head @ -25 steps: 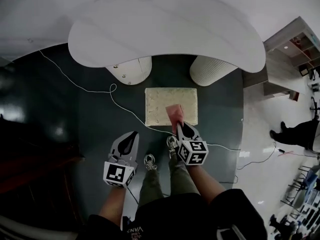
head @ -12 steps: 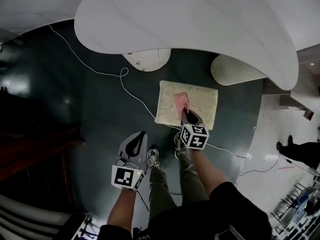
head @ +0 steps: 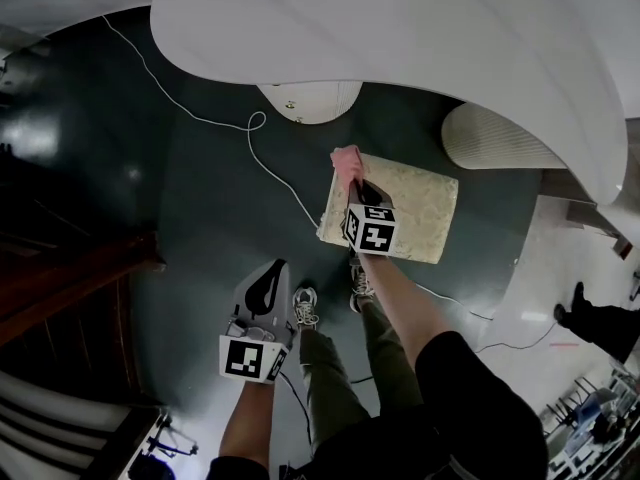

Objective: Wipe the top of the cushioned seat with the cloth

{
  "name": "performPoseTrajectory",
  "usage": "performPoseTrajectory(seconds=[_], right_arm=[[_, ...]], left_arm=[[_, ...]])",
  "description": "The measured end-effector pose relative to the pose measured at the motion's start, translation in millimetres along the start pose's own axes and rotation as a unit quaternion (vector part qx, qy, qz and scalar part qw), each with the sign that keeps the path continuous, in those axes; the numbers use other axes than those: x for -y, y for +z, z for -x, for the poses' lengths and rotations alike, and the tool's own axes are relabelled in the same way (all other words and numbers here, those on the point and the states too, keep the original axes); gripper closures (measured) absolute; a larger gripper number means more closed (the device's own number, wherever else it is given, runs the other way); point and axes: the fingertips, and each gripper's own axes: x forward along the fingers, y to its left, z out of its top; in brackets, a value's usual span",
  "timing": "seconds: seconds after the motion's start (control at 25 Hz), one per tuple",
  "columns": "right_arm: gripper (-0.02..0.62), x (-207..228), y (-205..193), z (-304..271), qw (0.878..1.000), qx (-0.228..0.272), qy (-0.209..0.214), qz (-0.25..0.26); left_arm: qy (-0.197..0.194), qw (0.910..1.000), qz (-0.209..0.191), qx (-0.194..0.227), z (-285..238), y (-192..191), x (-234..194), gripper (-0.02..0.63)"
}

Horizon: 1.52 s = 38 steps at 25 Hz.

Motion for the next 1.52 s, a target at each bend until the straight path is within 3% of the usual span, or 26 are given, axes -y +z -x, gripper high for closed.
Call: performPoseTrajectory(seconds=[0.28, 0.56, 1.0, 1.28, 1.52], right_arm=[[0.56, 4, -16, -47, 0.996, -0.063, -0.018, 0.058], [0.56, 35, -21, -56, 0.992, -0.084, -0.036, 0.084], [0.56, 179, -49, 13, 0.987, -0.09, -0.134, 0.026], [0.56, 278, -77, 70, 0.972, -0.094, -0.213, -0.013], [0.56, 333, -99, 111, 0.954, -0.116, -0.272, -0.045]], left_arm=[[0.024, 0.9995, 0.017, -0.014, -1, -22, -8, 0.586], [-0.002, 0.9992, 0.023, -0.031, -20, -33, 12, 0.586], [-0.077, 0.9959, -0.015, -0.046, -65, -24, 64, 0.586], [-0.129, 0.9892, -0.032, -0.062, -85, -29, 111, 0.586], [-0.154, 0.985, -0.041, -0.067, -96, -31, 134, 0.586]])
